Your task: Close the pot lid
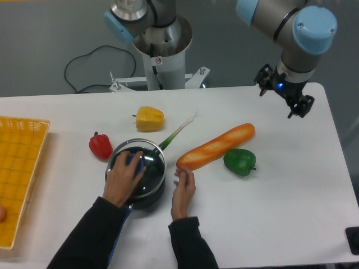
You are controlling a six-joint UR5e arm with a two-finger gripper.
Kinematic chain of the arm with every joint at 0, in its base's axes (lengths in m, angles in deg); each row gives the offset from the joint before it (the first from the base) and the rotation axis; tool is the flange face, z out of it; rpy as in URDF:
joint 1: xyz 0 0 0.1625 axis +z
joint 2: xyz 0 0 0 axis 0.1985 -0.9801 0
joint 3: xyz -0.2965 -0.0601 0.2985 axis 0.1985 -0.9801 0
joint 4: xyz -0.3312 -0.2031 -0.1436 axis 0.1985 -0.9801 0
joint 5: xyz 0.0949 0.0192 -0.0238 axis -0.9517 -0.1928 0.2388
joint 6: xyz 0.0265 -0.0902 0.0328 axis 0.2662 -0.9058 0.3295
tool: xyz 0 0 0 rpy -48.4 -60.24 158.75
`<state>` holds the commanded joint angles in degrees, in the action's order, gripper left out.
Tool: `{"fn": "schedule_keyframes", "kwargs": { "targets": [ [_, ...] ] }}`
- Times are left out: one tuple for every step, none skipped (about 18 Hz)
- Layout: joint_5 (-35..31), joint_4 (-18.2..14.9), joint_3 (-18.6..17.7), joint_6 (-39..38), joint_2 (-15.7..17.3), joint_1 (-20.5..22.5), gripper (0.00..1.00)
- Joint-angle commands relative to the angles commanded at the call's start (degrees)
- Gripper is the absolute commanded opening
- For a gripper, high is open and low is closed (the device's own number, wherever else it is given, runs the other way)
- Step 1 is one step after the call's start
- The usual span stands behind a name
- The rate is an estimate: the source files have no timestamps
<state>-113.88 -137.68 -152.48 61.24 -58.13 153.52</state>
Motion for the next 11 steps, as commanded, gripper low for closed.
{"fn": "schedule_keyframes", "kwargs": {
  "targets": [
    [0.1, 0.0, -0.3, 1.7, 0.4, 0.4, 1.00],
    [0.1, 0.0, -0.5, 3.0, 0.8, 0.7, 1.00],
    [0.1, 0.1, -0.9, 4.3, 1.1, 0.7, 1.00],
    [0.1, 0.3, -1.1, 5.2, 1.2, 0.7, 1.00],
    [0.2, 0.4, -1.1, 6.0, 1.3, 0.7, 1.00],
    [0.3, 0.4, -1.1, 6.5, 1.3, 0.7, 1.00],
    [0.3, 0.5, -1.1, 6.6, 1.3, 0.7, 1.00],
    [0.3, 0.5, -1.1, 6.6, 1.3, 0.7, 1.00],
    [0.4, 0.5, -1.1, 6.5, 1.3, 0.8, 1.00],
    [0.7, 0.4, -1.0, 6.5, 1.3, 0.8, 1.00],
    [1.0, 0.5, -1.1, 6.5, 1.3, 0.8, 1.00]
  ]
}}
